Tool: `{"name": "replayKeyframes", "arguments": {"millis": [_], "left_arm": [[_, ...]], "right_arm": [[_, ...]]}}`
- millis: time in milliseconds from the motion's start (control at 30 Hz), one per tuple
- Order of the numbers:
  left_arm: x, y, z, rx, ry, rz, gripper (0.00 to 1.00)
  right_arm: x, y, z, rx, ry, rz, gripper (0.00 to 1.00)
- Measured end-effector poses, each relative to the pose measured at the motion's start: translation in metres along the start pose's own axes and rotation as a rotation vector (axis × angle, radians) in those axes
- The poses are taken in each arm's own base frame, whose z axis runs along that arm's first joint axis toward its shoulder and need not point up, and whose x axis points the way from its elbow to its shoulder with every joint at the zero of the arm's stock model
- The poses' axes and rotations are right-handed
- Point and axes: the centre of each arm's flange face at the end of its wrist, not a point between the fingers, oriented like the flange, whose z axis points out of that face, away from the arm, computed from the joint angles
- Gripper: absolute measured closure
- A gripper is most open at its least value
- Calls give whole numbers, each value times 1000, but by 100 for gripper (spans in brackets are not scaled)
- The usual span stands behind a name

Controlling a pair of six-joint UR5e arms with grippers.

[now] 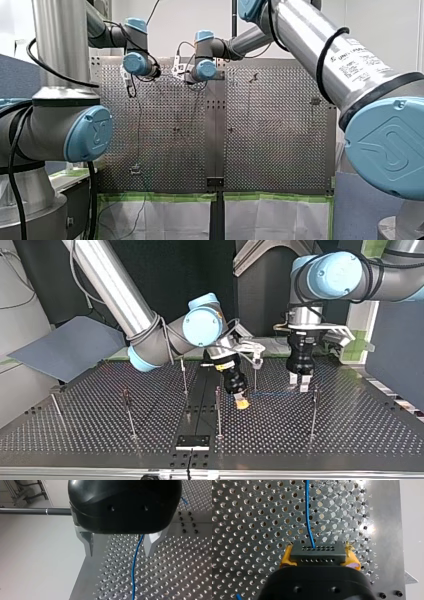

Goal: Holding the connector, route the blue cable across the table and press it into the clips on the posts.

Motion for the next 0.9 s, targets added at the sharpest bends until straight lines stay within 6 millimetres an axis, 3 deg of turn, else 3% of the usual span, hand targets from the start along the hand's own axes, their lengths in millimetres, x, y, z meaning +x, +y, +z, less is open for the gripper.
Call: {"name": "replayKeyframes", "arguments": {"millis": [467, 800, 833, 867, 900], "left_arm": [[31, -1, 41, -28, 41, 16, 0], [30, 0, 50, -42, 28, 15, 0], [30, 0, 50, -42, 29, 14, 11], [30, 0, 49, -42, 30, 13, 31], [30, -1, 49, -42, 31, 11, 31]], "right_arm": [[0, 0, 0, 0, -2, 0, 100], [0, 0, 0, 0, -2, 0, 100], [0, 0, 0, 1, -2, 0, 100], [0, 0, 0, 1, -2, 0, 100], [0, 0, 0, 1, -2, 0, 100]]}}
